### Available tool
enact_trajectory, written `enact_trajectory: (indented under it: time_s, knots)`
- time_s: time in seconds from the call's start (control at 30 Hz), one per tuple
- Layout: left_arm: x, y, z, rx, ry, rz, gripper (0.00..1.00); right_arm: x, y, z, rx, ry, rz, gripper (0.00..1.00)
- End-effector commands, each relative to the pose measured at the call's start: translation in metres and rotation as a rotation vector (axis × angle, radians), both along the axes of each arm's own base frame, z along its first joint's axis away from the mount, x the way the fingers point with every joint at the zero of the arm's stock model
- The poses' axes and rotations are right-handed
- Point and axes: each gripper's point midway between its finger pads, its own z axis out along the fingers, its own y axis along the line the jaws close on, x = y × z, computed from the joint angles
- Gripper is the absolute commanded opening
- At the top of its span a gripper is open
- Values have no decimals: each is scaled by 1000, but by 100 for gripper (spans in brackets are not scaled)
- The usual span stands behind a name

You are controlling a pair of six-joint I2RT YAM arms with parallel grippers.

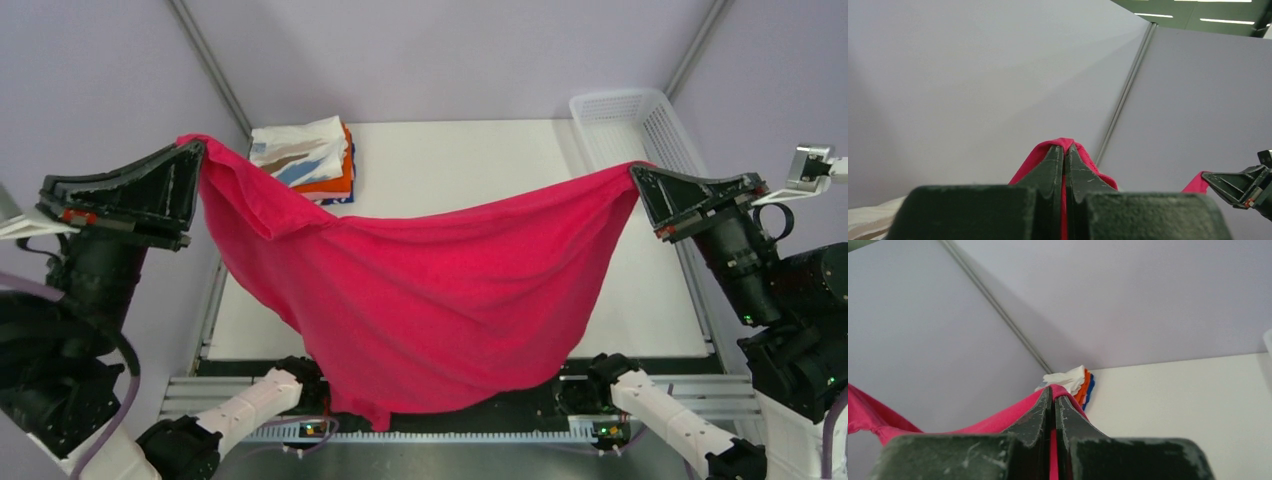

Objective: Fold and stack the t-shirts
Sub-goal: Flatten out the tshirt

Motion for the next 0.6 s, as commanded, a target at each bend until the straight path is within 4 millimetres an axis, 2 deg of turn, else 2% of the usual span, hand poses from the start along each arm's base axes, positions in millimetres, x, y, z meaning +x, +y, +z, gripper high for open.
enact_trajectory:
  time_s: [0.0,0.1,0.17,0.23,0.3,0.4,0.53,0.57]
  knots:
    - [99,-11,-41,39,172,201,0,57,-25,-43,-59,142,-270,0]
    - [159,-13,-82,76,285,348,0,94,-48,-84,-116,258,-492,0]
    - [199,-20,-117,117,369,422,0,118,-59,-114,-165,324,-621,0]
    - [238,-29,-156,166,456,463,0,143,-59,-148,-224,391,-684,0]
    - [279,-31,-198,188,552,488,0,174,-59,-193,-250,486,-681,0]
    - [342,-43,-267,234,676,446,0,223,-55,-264,-222,596,-577,0]
    - [417,-67,-356,311,806,363,0,282,-38,-322,-172,612,-469,0]
    - [438,-73,-395,339,872,347,0,296,-37,-336,-175,638,-470,0]
